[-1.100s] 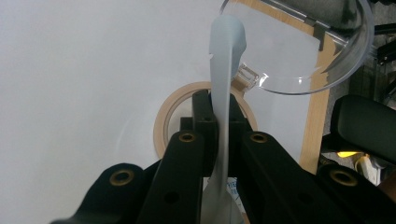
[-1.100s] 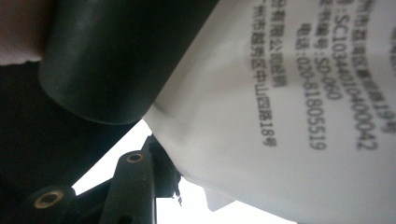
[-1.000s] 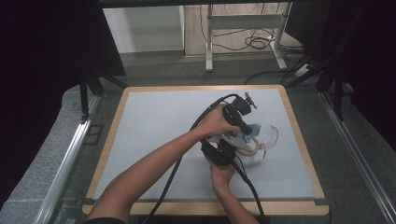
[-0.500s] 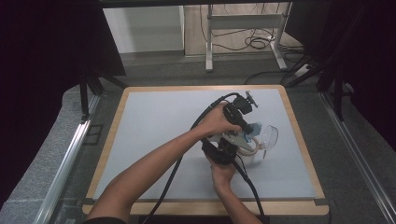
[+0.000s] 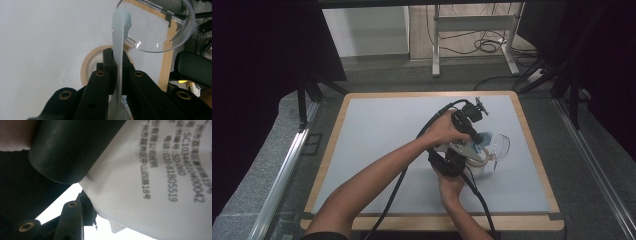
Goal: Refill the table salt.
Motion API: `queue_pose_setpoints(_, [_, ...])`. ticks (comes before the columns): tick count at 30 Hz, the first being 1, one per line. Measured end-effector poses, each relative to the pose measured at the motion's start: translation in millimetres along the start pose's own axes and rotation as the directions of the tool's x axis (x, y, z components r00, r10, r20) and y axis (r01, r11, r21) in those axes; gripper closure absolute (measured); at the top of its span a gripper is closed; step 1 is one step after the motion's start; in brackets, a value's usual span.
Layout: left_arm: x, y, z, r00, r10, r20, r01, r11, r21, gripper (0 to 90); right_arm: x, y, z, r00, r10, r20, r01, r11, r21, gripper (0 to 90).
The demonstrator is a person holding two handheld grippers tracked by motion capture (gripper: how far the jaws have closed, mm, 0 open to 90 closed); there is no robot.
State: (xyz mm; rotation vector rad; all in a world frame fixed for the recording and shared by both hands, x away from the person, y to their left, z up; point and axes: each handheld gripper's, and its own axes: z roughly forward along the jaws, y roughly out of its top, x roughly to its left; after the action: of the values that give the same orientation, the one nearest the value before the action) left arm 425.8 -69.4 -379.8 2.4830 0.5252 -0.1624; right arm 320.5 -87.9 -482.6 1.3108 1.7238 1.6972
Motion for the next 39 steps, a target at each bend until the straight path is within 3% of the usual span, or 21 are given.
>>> queue_pose_setpoints(5, [0.1,0.3,2.1,1.0000,-0.001,-0.002,0.001,1.0000,0.004,89.1,-0.5,0.0,0.7,0.9997,0.023,-0.003,-0.023,1.000,0.006,57.4])
queue_pose_setpoints(39, [0.5,-1.7,0.7,0.9999,-0.009,0.004,0.009,0.9999,-0.004,89.0,-1.1,-2.5,-0.6,0.9999,0.004,-0.011,-0.004,1.000,0.005,57.6])
